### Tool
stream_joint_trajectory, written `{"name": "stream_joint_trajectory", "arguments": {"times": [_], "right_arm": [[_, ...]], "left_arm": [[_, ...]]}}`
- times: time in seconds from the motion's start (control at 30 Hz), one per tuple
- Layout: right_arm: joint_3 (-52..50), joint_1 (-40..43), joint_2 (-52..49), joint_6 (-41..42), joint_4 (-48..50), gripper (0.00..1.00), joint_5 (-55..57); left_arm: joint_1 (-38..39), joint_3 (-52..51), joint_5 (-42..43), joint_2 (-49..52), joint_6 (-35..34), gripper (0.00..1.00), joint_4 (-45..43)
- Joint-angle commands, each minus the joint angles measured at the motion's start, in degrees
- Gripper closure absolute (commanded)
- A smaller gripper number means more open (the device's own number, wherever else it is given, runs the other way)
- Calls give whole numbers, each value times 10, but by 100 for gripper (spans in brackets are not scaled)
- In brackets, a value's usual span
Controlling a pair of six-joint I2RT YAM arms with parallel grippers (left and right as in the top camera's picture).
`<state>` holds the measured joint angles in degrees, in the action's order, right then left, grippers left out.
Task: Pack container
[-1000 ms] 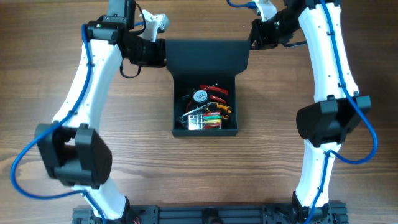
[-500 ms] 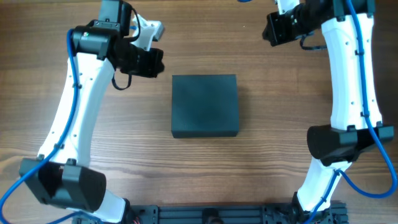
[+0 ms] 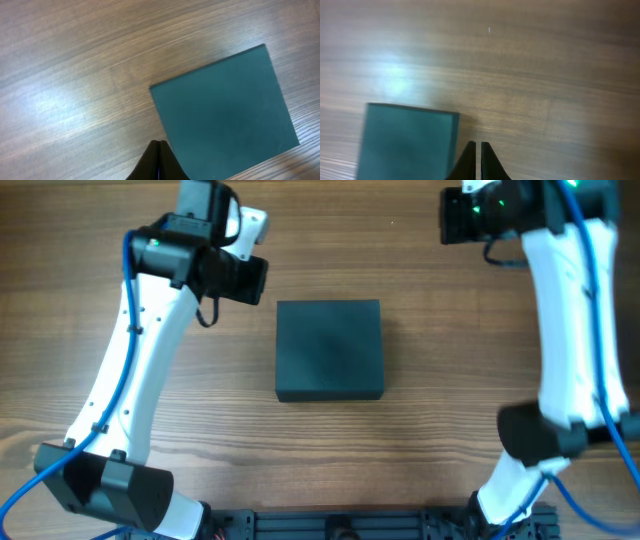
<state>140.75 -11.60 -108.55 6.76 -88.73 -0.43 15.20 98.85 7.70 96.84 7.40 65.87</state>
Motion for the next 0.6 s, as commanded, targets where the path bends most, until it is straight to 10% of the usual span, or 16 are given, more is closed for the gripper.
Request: {"name": "stream_joint_trajectory", "arguments": {"times": [0.0, 0.57], "right_arm": [[11, -14, 92, 74, -21, 96, 64], [-214, -244, 150, 240, -19, 96, 230]], "left_arm": [[23, 2, -20, -13, -4, 96, -16], [46, 2, -20, 34, -6, 96, -65]]}}
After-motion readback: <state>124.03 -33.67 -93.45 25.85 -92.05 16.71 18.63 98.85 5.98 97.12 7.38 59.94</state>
